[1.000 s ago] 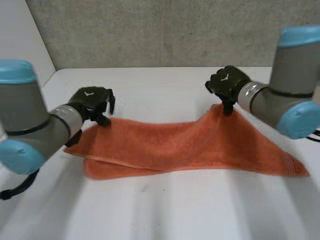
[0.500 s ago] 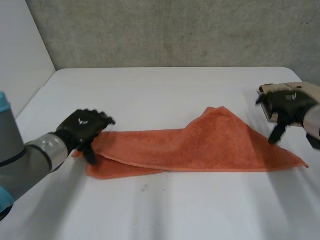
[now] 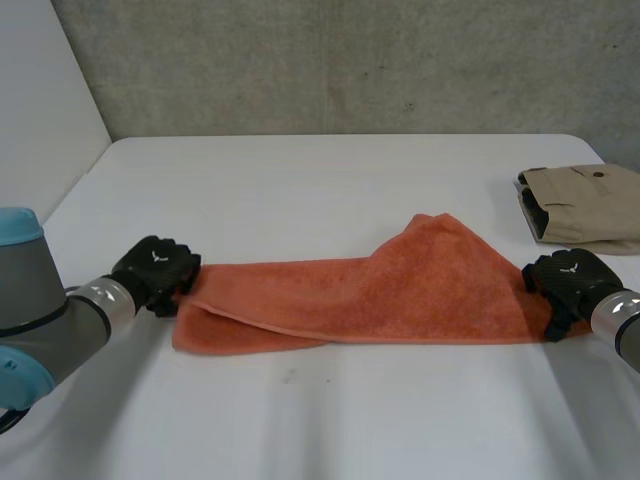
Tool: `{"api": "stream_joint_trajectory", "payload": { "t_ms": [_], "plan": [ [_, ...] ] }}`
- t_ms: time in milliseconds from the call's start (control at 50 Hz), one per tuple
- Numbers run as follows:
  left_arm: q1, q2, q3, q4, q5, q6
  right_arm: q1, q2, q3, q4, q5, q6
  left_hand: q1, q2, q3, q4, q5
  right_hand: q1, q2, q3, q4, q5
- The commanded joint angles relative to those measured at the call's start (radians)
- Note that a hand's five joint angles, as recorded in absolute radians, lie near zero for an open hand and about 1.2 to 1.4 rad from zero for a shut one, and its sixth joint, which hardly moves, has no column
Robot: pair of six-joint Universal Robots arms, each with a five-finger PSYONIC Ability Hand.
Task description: Fold the laundry.
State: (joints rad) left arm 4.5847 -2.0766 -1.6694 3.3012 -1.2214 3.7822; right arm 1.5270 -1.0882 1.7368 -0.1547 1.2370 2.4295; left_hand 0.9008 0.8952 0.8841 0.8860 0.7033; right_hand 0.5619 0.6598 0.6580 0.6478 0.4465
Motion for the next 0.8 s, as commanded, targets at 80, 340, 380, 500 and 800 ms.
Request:
{"api": "stream_joint_trajectory", "payload": {
  "t_ms": [80,340,380,500,800],
  "plan": [
    [-0.010,0.006,0.003,0.093,-0.007,0.001,-0.002,0.023,-0.016,-0.043,0.001,-0.024,0.496,0.501,0.512,0.510,0.518,0.833,0.735,0.737,0.747,0.774],
    [-0.024,0.208,0.022,0.057,-0.043,-0.178,-0.004,-0.182,-0.088,0.088,-0.007,-0.013,0.496,0.501,0.512,0.510,0.518,0.834,0.736,0.738,0.748,0.775],
    [-0.024,0.239,0.026,0.043,-0.041,-0.214,-0.004,-0.241,-0.129,0.182,-0.010,-0.015,0.496,0.501,0.512,0.510,0.518,0.834,0.736,0.738,0.748,0.775],
    [-0.027,0.346,0.043,-0.028,-0.030,-0.294,-0.005,-0.275,-0.223,0.400,-0.027,-0.007,0.496,0.501,0.512,0.510,0.518,-0.106,-0.204,-0.202,-0.192,-0.165],
    [-0.052,0.231,0.137,-0.037,-0.044,-0.305,-0.041,-0.274,0.099,0.183,-0.100,0.118,0.496,0.501,0.512,0.510,0.518,-0.336,-0.434,-0.432,-0.422,-0.395]
  ]
}}
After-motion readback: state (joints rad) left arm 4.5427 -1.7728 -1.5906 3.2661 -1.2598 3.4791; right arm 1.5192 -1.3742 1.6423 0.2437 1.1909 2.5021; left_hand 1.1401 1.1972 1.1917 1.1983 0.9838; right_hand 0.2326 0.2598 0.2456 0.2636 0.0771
